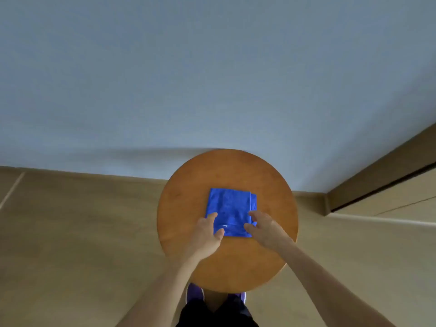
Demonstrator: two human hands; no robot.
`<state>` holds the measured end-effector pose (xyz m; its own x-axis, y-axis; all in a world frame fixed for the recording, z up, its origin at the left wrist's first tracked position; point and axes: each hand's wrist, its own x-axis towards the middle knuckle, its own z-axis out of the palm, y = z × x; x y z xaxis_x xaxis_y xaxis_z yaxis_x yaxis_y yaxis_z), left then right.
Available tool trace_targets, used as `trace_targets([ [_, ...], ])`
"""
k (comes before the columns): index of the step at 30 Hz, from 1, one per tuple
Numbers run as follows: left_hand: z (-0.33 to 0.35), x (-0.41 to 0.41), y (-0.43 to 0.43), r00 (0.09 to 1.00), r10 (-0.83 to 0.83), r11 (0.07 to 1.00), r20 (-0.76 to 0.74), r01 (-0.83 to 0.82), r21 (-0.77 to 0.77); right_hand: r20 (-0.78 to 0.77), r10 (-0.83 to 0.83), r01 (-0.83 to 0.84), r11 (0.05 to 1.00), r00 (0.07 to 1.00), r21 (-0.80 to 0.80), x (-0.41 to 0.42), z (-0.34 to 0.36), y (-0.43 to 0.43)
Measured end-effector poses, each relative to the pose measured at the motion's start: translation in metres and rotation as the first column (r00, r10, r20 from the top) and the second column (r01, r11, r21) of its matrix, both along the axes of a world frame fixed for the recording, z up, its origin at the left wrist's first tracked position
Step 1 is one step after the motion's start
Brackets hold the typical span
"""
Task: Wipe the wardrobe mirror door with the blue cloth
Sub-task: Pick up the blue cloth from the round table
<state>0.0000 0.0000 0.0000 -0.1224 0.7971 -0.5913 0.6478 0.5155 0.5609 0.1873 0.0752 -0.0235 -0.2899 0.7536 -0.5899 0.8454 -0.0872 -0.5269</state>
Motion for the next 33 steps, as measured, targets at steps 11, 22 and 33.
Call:
trace_targets([
  [11,-0.092,-0.030,0.045,0.999,-0.035,0.995,0.029,0.037,-0.088,0.115,-0.122,0.135,0.984,0.986,-0.114,-0.022,-0.063,0.019],
  [22,-0.184,-0.041,0.077,1.000,0.002,0.996,0.001,-0.002,-0.091,0.186,-0.260,0.282,0.953,0.948,-0.108,-0.041,-0.137,0.039],
  [33,-0.219,-0.036,0.101,0.968,0.243,0.969,0.064,-0.239,-0.056,0.209,-0.426,0.460,0.874,0.880,-0.157,-0.041,-0.182,0.062],
])
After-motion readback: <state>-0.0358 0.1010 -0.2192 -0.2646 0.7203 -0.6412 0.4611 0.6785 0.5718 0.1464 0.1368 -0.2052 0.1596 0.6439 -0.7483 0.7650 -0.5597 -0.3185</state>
